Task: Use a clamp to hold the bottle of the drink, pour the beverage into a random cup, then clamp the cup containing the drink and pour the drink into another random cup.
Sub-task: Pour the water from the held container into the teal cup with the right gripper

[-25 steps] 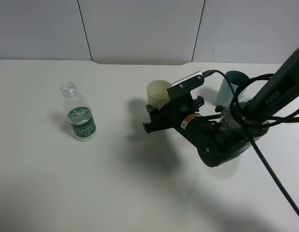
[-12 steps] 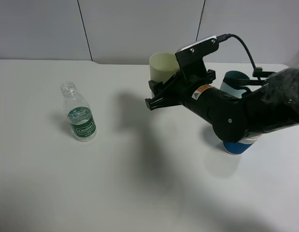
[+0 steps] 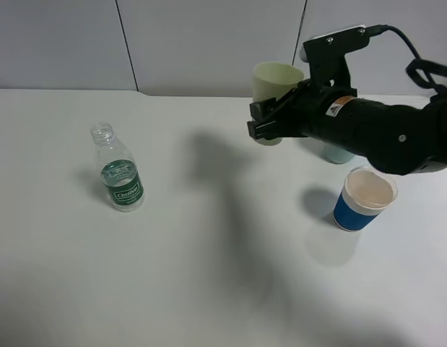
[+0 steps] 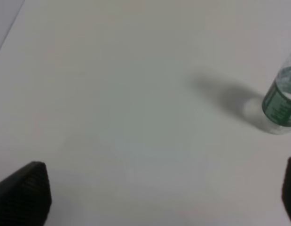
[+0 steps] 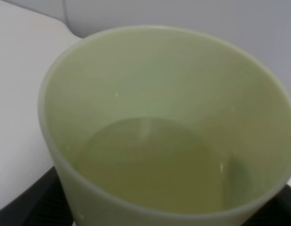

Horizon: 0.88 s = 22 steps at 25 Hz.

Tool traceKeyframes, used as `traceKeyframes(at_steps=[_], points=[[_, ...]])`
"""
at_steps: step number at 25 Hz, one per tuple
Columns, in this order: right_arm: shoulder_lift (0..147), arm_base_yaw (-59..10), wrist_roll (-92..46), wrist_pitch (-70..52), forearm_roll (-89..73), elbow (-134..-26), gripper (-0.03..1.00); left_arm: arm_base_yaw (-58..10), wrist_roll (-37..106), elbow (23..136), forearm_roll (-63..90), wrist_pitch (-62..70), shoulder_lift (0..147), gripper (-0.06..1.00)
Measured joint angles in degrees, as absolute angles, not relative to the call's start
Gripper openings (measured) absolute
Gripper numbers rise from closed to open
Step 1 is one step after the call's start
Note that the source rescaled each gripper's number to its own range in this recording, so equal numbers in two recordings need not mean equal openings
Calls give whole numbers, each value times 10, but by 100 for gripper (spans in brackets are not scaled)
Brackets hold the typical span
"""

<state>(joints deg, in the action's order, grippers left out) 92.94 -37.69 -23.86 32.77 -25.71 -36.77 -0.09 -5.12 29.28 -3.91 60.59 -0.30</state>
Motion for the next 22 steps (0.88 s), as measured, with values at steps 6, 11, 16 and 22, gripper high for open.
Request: traceKeyframes(at_steps=[6, 11, 16, 22], points=[[878, -301, -172, 259, -187, -368, 0, -1, -51, 293, -39, 606, -3, 100], [870, -217, -6, 201, -13, -368, 0, -1, -51, 293, -39, 606, -3, 100], [870, -199, 101, 136, 118, -396, 0, -1, -51, 293, -39, 606, -3, 100], [869, -199, 238, 78, 344, -454, 0, -1, -51, 293, -39, 606, -3, 100]])
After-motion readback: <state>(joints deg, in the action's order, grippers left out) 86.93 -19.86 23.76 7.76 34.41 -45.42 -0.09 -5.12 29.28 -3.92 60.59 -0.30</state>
